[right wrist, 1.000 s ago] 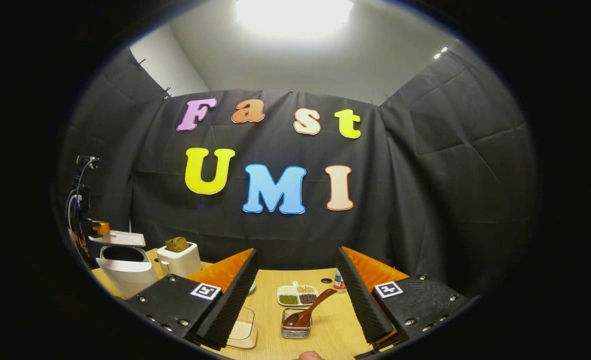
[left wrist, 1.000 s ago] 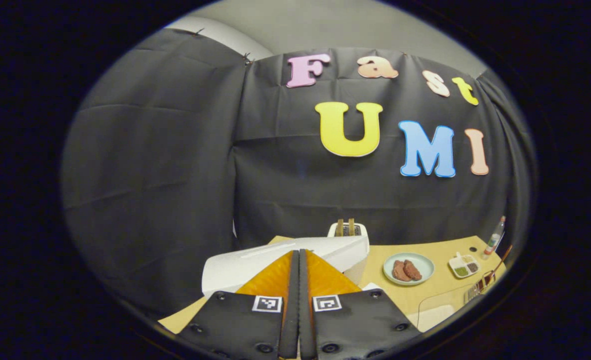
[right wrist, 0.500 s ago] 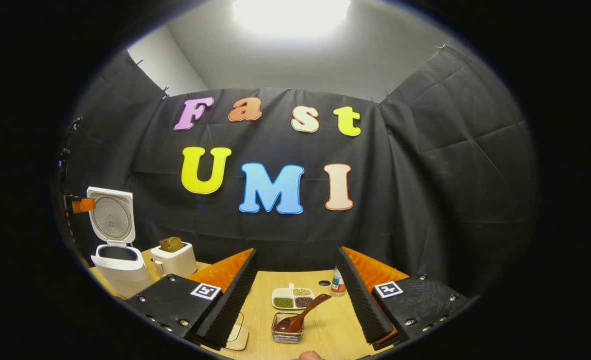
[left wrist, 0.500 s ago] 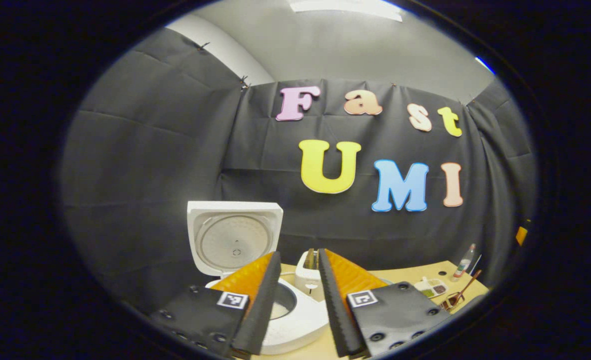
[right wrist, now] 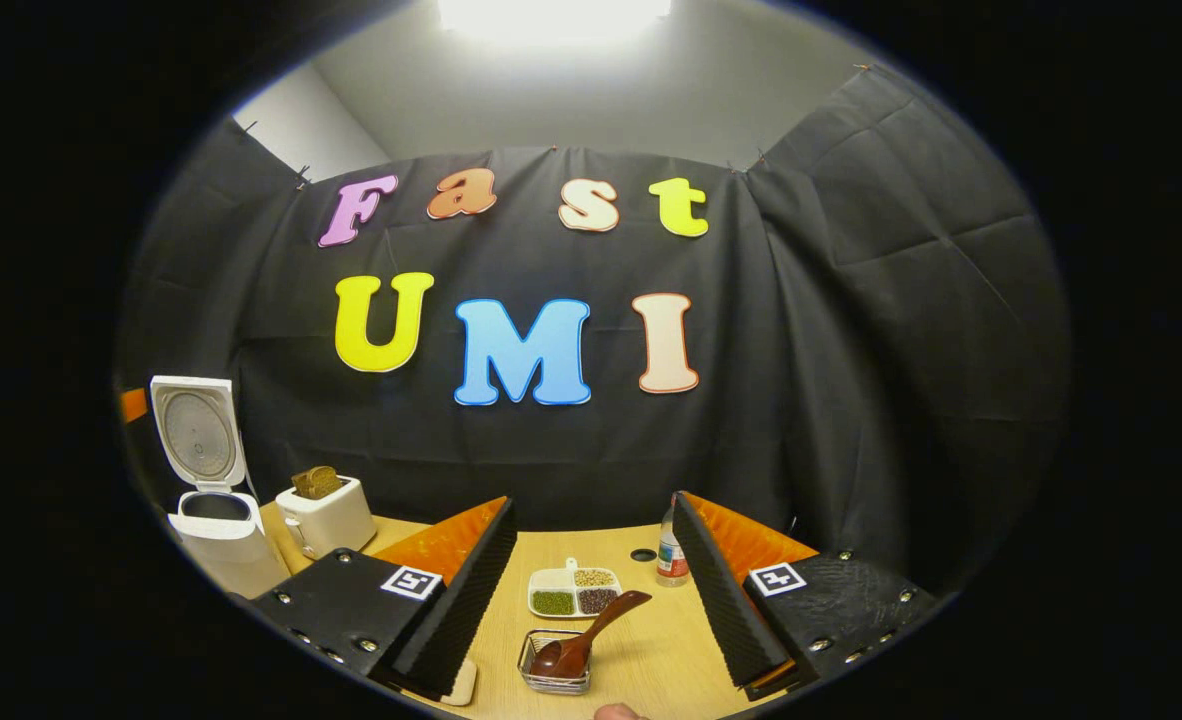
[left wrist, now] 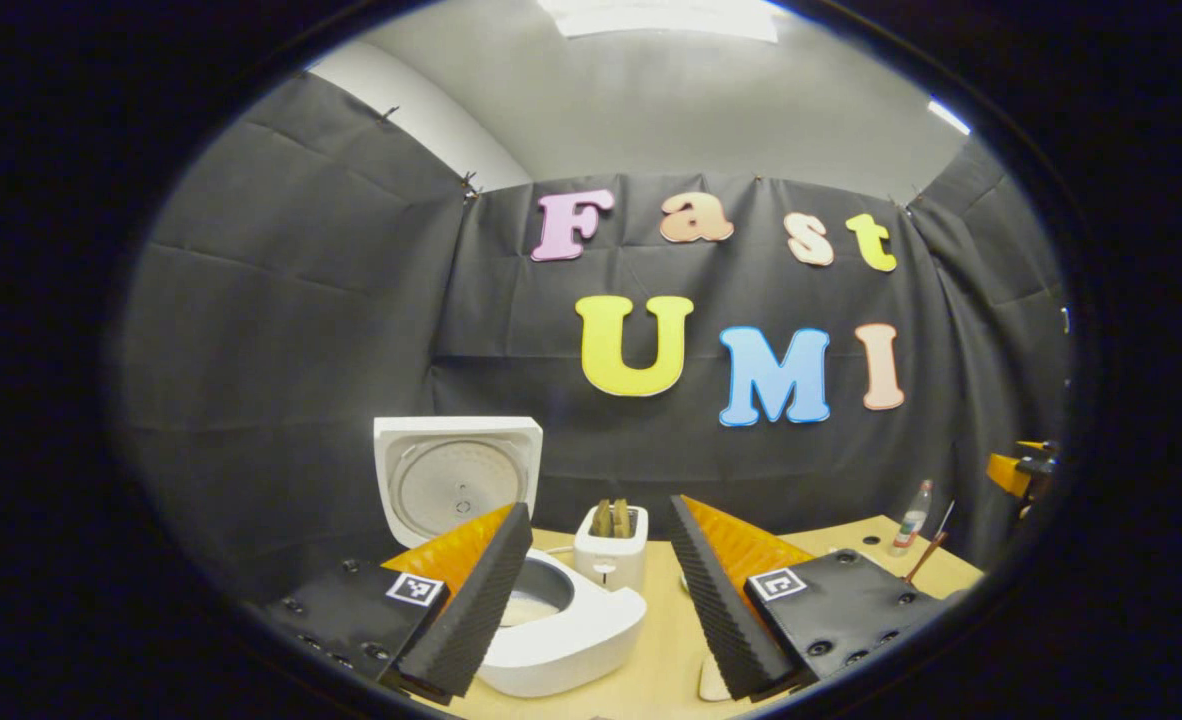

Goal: Close the left gripper, press the button to open the rice cooker; take a wooden spoon from the chopstick holder with the right hand, scoop a spoonful of rice and pour it into the rice cooker, then put the wooden spoon back into the chopstick holder.

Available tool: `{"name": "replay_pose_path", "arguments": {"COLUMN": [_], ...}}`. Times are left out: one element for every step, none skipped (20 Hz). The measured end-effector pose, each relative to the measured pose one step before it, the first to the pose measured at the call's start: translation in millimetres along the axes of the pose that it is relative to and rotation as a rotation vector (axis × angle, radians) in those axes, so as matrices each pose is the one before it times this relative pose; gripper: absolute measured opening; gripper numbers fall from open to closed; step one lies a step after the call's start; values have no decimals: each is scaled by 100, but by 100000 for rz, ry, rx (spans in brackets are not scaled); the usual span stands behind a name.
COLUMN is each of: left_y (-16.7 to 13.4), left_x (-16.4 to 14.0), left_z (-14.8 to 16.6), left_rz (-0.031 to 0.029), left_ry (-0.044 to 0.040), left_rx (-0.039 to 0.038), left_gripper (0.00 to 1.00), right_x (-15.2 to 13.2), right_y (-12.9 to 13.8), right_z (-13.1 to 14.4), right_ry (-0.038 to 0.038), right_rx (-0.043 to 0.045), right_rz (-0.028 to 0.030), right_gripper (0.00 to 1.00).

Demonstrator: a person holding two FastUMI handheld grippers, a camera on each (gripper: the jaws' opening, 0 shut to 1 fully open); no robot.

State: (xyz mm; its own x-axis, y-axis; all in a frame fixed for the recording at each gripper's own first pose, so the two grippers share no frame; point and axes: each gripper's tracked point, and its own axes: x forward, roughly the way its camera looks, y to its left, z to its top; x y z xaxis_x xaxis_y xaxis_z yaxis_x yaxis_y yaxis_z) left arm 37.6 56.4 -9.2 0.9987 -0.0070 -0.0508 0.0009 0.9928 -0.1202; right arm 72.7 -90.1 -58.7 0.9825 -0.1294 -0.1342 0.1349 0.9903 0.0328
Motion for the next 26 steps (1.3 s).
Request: {"name": "replay_pose_path", "arguments": {"left_y": [342,281,137,265,278,266,256,256,22,128,212,137,39,140,3,76,75,46,124,144,89,67,-8,20,37,65], "left_x": [-458,-416,-119,-348,-340,-261,-387,-283,-349,-400,-345,-305,-361,-279,-354,-296,-77,-323,-119,-278,-8,-125,-160,-111,-2,-79], "left_z": [24,218,136,188,68,173,8,123,-13,127,3,147,-4,120,-138,54,-42,-6,-226,-38,-68,-20,-22,-2,-22,10], "left_rz": [799,650,878,870,1018,796,946,681,660,608,691,515,519,649,452,647,373,506,477,470,568,321,285,99,187,225], "left_ry": [-461,-130,-35,-221,-78,-83,-103,-101,-77,-130,-84,-172,-22,32,193,218,396,587,377,373,309,320,248,217,151,40], "left_rx": [395,408,360,315,388,413,349,106,155,190,521,642,802,795,757,601,395,380,328,553,455,315,143,152,350,496], "left_gripper": [95,95,99,95,95,92,95,92,98,95,95,95,95,95,95,95,95,95,95,95,95,95,95,95,95,95], "right_x": [681,700,810,734,668,646,721,712,603,635,567,560,623,615,596,580,532,409,554,482,308,265,443,287,294,449], "right_y": [-206,-220,-365,-160,-159,-168,-219,-260,-297,-316,-365,-261,-439,-270,-202,-238,-173,-100,-106,17,39,190,178,229,273,132], "right_z": [-641,-624,-927,-981,-1100,-857,-1003,-735,-864,-764,-961,-755,-777,-570,-612,-673,-881,-591,-528,-584,-728,-611,-641,-573,-312,-217], "right_ry": [1582,1638,2404,3127,3091,2614,2841,2335,2323,2522,2564,2754,2123,2160,2070,2351,2631,1943,2554,1908,2555,2726,2746,2340,2048,1302], "right_rx": [631,568,644,945,1197,1316,1321,1347,1467,1374,1426,1507,1803,2212,2389,2290,1965,2069,1885,2123,2353,2150,1845,1754,1910,1183], "right_rz": [124,-285,-330,50,340,164,109,-181,-106,-227,-154,-336,-209,-136,25,-131,77,227,135,761,875,1164,653,1186,556,-318], "right_gripper": [96,96,96,96,96,96,96,96,96,96,96,96,98,99,99,99,99,99,97,96,90,90,90,90,86,78]}}
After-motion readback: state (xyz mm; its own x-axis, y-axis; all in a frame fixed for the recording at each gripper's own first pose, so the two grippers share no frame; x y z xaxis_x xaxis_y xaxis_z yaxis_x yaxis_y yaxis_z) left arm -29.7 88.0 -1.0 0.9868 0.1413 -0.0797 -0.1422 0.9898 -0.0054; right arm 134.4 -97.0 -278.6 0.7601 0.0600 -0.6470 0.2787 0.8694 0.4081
